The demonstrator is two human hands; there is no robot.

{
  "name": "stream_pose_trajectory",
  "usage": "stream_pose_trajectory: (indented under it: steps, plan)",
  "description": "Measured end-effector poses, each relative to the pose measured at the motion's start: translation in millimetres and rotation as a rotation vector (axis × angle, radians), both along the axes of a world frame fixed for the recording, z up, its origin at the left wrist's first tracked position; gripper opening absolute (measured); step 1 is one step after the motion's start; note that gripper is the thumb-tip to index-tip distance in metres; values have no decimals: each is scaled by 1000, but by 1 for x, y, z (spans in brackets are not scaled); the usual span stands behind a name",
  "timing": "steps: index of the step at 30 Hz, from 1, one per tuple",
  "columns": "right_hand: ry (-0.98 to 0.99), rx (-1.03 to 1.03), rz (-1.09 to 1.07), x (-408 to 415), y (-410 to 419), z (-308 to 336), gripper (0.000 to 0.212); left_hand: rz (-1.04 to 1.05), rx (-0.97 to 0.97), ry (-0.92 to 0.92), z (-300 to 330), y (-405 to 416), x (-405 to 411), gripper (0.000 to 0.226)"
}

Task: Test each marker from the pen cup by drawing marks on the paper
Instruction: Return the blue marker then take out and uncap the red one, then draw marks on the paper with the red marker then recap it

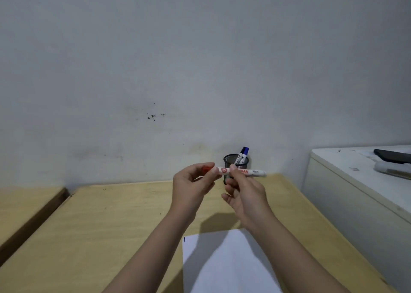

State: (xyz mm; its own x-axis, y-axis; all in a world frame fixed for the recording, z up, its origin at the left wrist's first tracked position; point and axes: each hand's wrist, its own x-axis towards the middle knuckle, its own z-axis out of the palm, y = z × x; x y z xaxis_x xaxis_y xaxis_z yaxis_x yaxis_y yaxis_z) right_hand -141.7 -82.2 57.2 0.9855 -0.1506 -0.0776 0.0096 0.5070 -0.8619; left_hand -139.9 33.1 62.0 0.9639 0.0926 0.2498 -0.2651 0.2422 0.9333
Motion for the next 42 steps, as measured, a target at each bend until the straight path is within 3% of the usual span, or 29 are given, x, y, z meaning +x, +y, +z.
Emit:
stream_pose_trajectory:
  steps: [10, 14, 18, 27, 30, 37, 42]
  plan:
    - [-197, -90, 100, -15, 11, -7, 21, 26, 267, -105, -4, 31, -25, 6]
    - [-313, -202, 55, -12, 12, -13, 14, 52, 280, -75, -9, 34, -26, 9]
    - [-307, -203, -43, -3, -1, -16, 16, 104, 327, -21, -21, 50, -15, 10]
    - [-268, -424, -82, -2, -4, -43, 18, 139, 980, 199, -67, 65, 38, 12]
    - [-272, -468, -92, -2, -4, -53, 19, 100, 1100, 258, -78, 64, 50, 11]
    - [-137, -458, -27, 1, -3, -67, 21, 44, 1013, 313, -96, 68, 59, 19]
    - [-103, -407, 26, 8, 7, -74, 24, 36, 785, 358, -102, 78, 47, 39]
